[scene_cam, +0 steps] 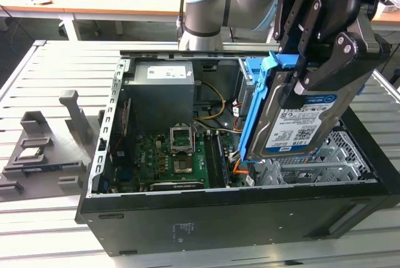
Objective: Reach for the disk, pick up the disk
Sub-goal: 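Pick up the disk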
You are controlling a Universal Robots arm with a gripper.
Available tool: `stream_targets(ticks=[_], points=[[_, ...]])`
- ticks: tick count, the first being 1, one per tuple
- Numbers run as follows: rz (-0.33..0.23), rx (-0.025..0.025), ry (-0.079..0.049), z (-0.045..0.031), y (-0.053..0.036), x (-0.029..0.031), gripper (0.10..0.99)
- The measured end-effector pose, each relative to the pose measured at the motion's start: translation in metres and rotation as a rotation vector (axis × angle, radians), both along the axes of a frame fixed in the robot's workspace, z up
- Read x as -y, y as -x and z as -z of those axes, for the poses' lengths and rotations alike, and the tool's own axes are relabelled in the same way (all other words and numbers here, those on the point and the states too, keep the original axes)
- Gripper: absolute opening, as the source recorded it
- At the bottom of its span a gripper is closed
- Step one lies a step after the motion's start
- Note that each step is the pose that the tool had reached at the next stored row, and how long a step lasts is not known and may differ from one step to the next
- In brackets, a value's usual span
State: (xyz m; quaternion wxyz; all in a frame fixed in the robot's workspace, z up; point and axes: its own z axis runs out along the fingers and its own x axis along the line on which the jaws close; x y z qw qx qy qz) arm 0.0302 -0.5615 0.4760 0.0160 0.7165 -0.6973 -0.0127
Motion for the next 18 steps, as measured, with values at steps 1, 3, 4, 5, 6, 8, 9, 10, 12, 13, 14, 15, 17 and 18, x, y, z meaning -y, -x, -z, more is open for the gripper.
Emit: stream_targets(ticks=[1, 3, 4, 5, 6, 8, 9, 10, 12, 13, 14, 15, 17, 18], points=[[0.0, 0.0, 0.0, 0.0, -0.001, 0.0, 0.365], [0.0, 0.0, 0.0, 0.0, -0.0034, 0.0, 0.365], [0.0, 0.0, 0.0, 0.0, -0.0049, 0.0, 0.365], [0.0, 0.0, 0.0, 0.0001, -0.0071, 0.0, 0.365], [0.0, 0.0001, 0.0, 0.0001, -0.0093, 0.0, 0.365], [0.0, 0.0, 0.0, 0.0009, -0.0147, 0.0, 0.365], [0.0, 0.0, 0.0, 0.0016, -0.0175, 0.0, 0.365], [0.0, -0.0001, 0.0, 0.0021, -0.0203, -0.0002, 0.365], [0.0, -0.0002, 0.0, 0.0028, -0.0248, -0.0006, 0.365], [0.0, -0.0004, 0.0, 0.0036, -0.0289, -0.0012, 0.365], [0.0, -0.0006, 0.0, 0.004, -0.0311, -0.0016, 0.365], [0.0, -0.0007, 0.0, 0.0045, -0.0334, -0.0021, 0.365], [0.0, -0.0008, 0.0, 0.0056, -0.0399, -0.0036, 0.365], [0.0, -0.0009, 0.0, 0.0059, -0.0422, -0.0041, 0.365]])
